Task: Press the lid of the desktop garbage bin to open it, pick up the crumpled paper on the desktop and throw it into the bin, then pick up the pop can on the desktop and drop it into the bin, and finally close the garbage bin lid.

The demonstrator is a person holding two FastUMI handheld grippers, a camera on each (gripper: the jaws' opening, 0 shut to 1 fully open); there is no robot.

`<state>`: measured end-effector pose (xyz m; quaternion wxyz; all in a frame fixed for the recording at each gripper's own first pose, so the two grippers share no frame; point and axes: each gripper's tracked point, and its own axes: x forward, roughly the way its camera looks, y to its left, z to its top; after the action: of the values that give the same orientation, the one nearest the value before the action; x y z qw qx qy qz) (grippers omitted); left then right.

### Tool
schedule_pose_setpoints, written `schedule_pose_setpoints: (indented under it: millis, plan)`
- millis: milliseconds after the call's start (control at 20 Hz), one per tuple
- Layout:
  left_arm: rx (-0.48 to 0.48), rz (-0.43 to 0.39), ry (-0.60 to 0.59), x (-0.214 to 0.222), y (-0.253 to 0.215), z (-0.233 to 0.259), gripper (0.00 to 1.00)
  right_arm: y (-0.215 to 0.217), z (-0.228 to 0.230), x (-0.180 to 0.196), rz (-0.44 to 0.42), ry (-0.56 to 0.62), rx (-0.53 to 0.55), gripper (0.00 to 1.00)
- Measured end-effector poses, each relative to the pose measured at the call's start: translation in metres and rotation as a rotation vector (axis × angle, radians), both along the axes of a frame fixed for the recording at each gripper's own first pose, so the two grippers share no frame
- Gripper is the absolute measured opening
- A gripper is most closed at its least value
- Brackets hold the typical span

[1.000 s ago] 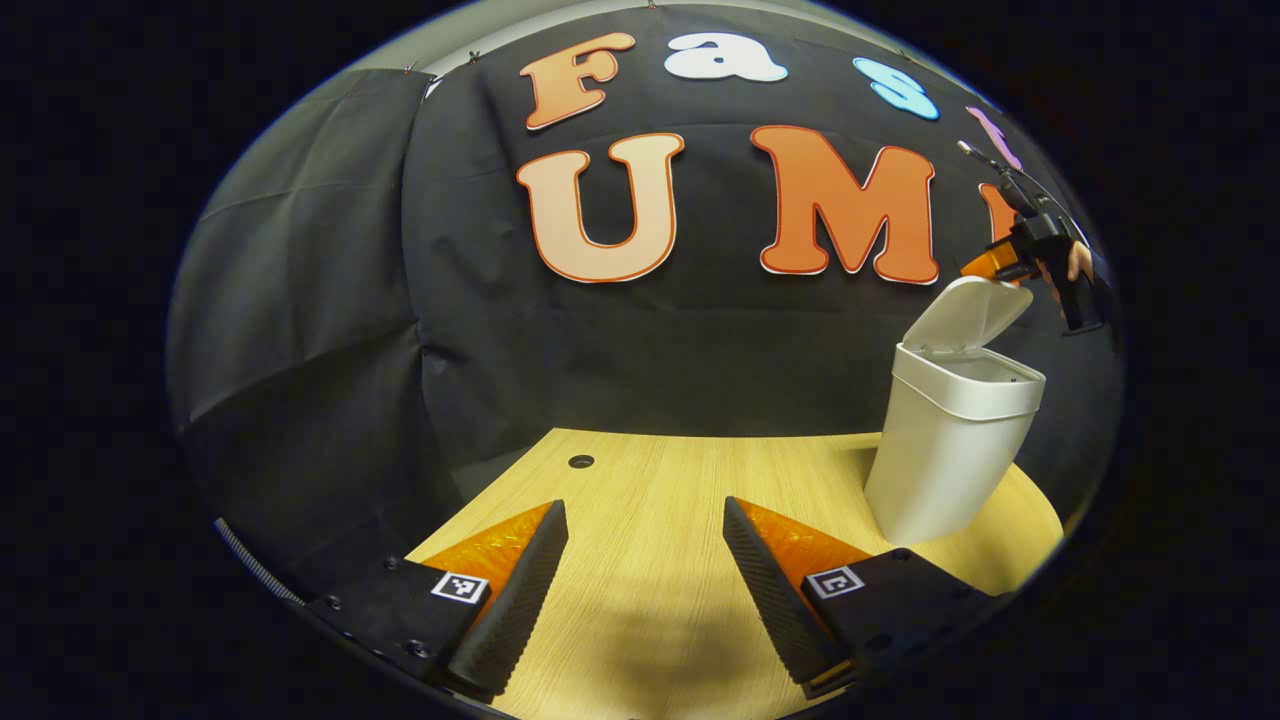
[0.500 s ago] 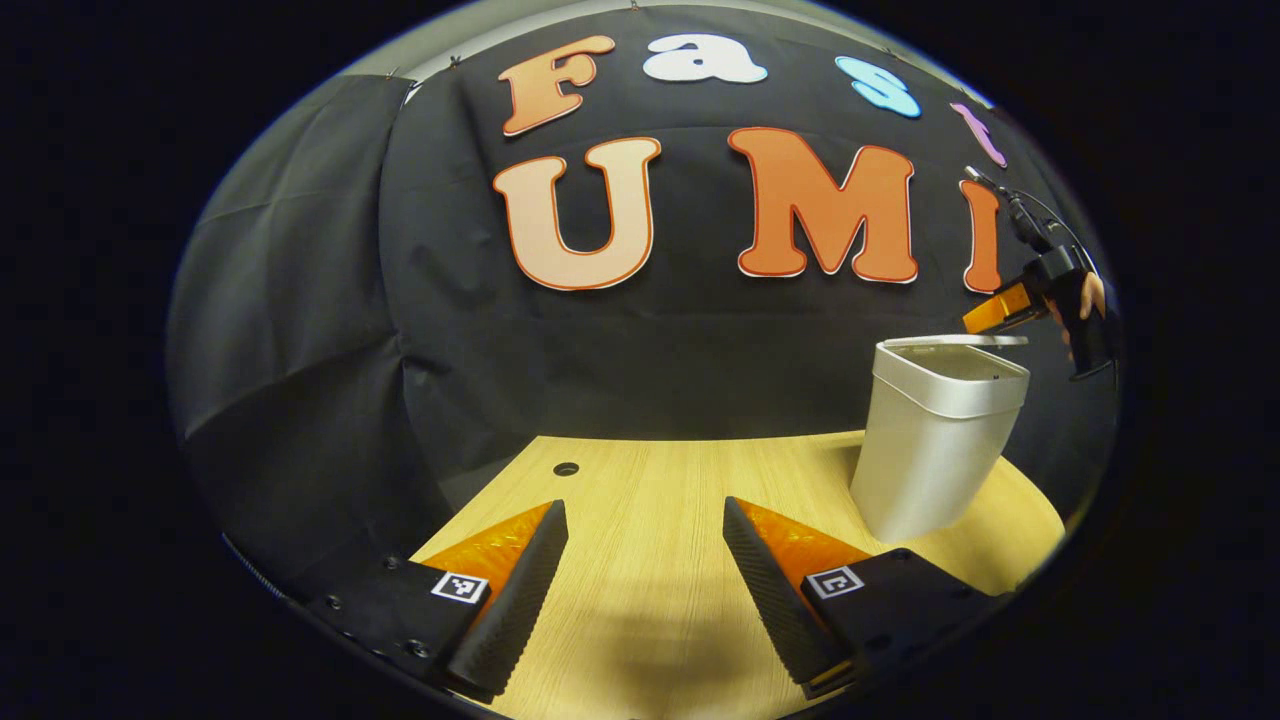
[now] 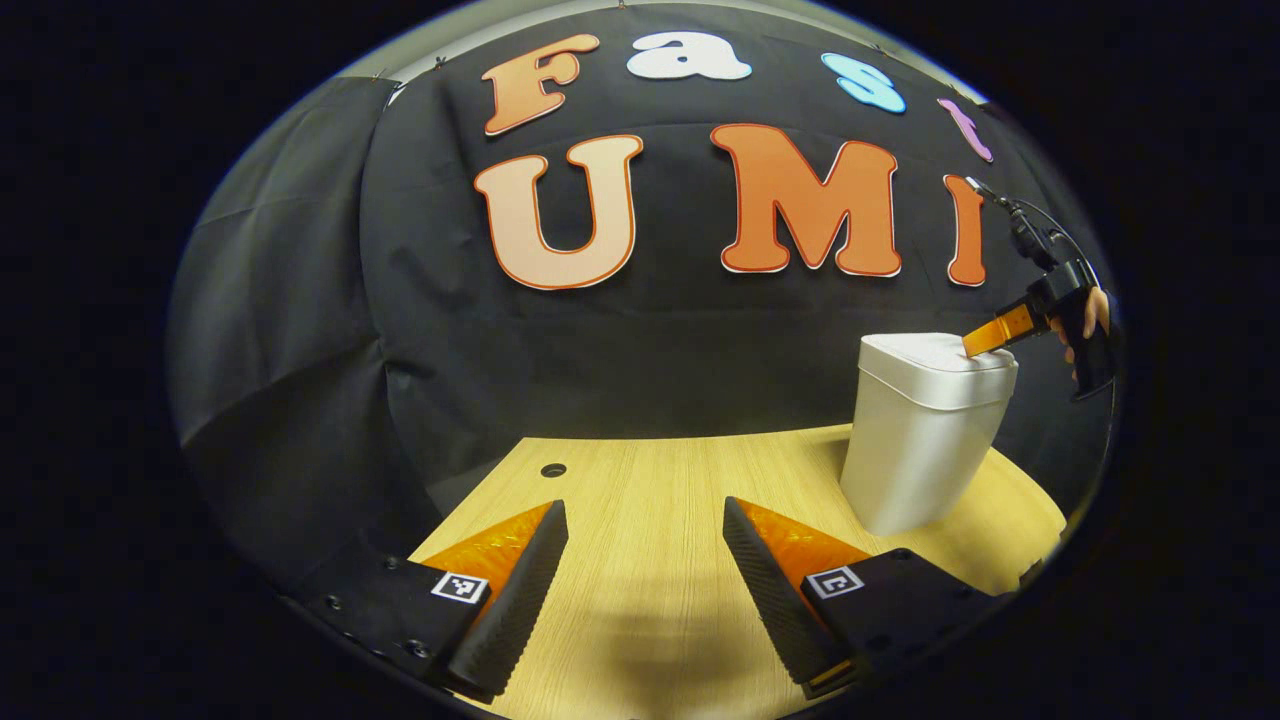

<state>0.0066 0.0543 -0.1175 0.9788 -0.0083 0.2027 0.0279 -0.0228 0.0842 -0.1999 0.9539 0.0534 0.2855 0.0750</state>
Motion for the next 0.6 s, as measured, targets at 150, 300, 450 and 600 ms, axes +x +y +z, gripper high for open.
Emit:
schedule_pose_setpoints:
  millis: [150, 300, 450, 600]
  plan:
    - [-0.005, -0.010, 0.001, 0.001, -0.001, 0.000, 1.00, 0.000, -0.001, -0.003, -0.027, 0.000, 0.002, 0.72]
    - [-0.006, -0.029, -0.003, 0.002, -0.003, 0.002, 0.99, 0.004, -0.004, -0.004, -0.047, -0.008, 0.011, 0.63]
    - [-0.007, -0.050, -0.015, 0.013, -0.004, 0.006, 0.99, 0.007, -0.006, -0.007, -0.066, 0.006, 0.005, 0.55]
    - [-0.016, -0.067, -0.040, 0.023, -0.005, 0.016, 0.99, 0.008, -0.003, -0.008, -0.074, -0.015, -0.011, 0.48]
